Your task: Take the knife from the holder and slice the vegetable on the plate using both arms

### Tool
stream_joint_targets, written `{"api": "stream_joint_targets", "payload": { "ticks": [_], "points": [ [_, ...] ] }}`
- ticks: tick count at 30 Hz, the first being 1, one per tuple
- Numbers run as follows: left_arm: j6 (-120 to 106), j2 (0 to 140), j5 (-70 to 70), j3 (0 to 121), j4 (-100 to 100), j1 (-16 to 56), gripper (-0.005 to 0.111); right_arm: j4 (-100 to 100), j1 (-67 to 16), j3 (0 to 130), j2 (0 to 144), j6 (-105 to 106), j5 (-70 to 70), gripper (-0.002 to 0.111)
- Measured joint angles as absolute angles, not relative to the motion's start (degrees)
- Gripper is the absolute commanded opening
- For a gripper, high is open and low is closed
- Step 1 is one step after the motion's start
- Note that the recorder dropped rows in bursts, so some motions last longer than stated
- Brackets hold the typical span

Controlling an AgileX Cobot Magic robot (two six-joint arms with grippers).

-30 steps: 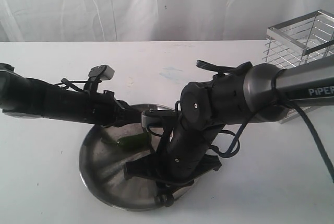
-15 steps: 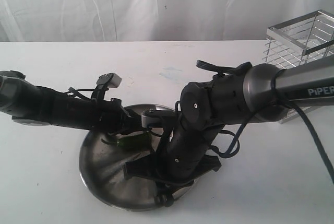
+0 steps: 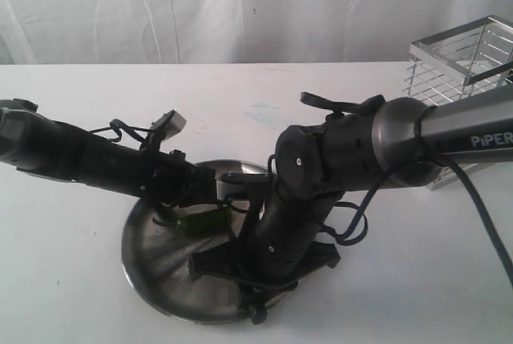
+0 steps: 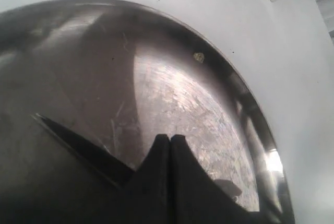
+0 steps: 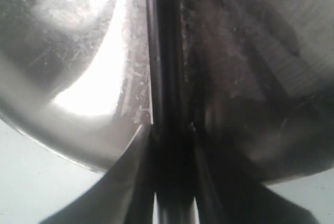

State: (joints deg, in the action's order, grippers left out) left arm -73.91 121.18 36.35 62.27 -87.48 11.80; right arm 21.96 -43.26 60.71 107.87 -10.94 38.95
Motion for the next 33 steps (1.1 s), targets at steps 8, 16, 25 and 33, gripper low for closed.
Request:
{"api": "stream_joint_targets", "payload": {
  "ticks": [8,16,25,33],
  "points": [
    [-71.2,121.2,36.9,62.5,-86.5,11.7,0.000,20.3,-43.3,61.0,107.9,-11.9,40.1,0.000],
    [-71.2,121.3,38.9,63.3,-84.7,11.7,0.000,11.9,-43.6,61.5,107.8,-16.2,42.8,0.000],
    [-72.4,119.6,38.0,63.1,-84.3,11.9,0.000,4.9,-44.0,61.6,107.6,-19.8,43.4,0.000],
    [-74.6,116.2,35.7,61.9,-79.9,11.9,0.000,2.3,-43.3,61.6,107.6,-23.4,42.9,0.000]
  ]
}}
